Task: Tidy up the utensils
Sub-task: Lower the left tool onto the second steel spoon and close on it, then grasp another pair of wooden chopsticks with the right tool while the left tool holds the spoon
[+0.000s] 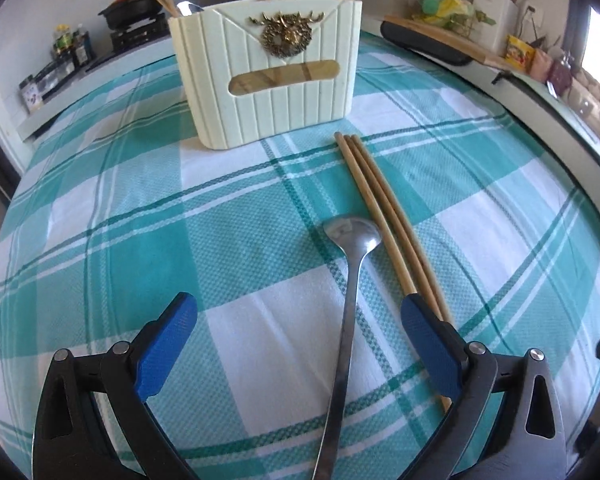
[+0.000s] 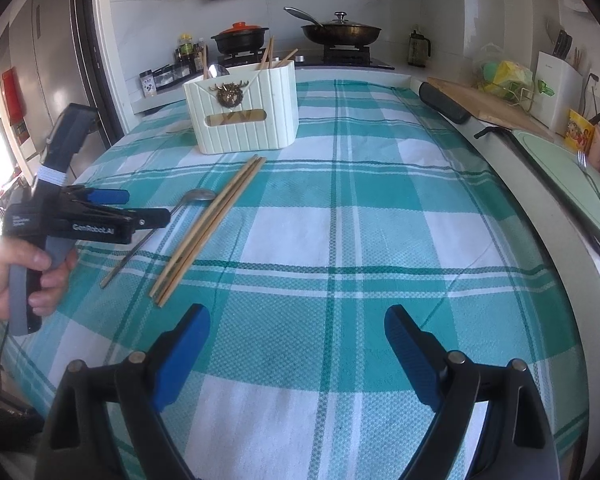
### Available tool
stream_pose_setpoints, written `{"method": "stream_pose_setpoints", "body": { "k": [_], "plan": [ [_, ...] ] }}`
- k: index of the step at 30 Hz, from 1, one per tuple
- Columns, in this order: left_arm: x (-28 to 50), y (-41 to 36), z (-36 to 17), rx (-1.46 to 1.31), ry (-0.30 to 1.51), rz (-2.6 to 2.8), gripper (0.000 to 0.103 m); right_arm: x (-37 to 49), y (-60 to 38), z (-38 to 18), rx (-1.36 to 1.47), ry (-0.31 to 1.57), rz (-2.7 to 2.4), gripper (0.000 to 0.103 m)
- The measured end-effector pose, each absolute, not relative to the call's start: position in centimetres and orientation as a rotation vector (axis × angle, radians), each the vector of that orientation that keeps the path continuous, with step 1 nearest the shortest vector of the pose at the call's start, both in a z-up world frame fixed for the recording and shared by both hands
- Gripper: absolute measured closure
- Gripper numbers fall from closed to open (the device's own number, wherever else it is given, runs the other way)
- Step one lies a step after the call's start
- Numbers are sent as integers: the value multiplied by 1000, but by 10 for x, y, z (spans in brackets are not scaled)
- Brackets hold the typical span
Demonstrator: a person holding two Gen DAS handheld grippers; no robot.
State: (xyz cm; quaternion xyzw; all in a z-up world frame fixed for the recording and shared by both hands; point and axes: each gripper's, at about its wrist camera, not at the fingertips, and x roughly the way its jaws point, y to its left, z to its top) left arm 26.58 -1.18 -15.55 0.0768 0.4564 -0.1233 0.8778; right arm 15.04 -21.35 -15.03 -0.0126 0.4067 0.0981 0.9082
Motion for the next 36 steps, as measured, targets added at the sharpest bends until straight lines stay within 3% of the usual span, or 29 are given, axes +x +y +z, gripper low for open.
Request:
{"method": "stream_pose_setpoints", "body": {
  "k": [3, 9, 11, 13, 14, 15, 19, 29, 32, 33, 34, 36],
  "plan": [
    [275, -18, -161, 164, 978, -275, 21, 149, -215, -150, -24, 837, 201, 12],
    [286, -32, -153, 187, 973, -343, 26, 150, -222, -153, -3, 843, 195, 12],
    [292, -36, -154, 204, 988, -356, 41, 151, -223, -154, 6, 846, 193, 12],
    [296, -38, -155, 215, 1000, -364, 70, 150, -224, -154, 13, 845, 193, 12],
    [298, -38, -155, 218, 998, -362, 77, 150, -224, -154, 13, 844, 193, 12],
    [299, -37, -154, 215, 1002, -360, 92, 150, -224, -154, 13, 843, 192, 12],
    [301, -14, -149, 128, 996, -349, 99, 149, -227, -153, 20, 840, 190, 12],
    [298, 31, -144, 7, 995, -297, 99, 185, -221, -154, 35, 891, 253, 12],
    [298, 33, -142, -22, 987, -331, 63, 203, -215, -149, 44, 893, 266, 12],
    [297, 33, -140, -34, 971, -346, 39, 207, -213, -147, 47, 890, 266, 12],
    [297, 31, -138, -39, 959, -356, 24, 209, -212, -144, 50, 885, 268, 12],
    [298, 24, -137, -32, 947, -372, 21, 211, -207, -141, 50, 872, 273, 12]
  ]
}}
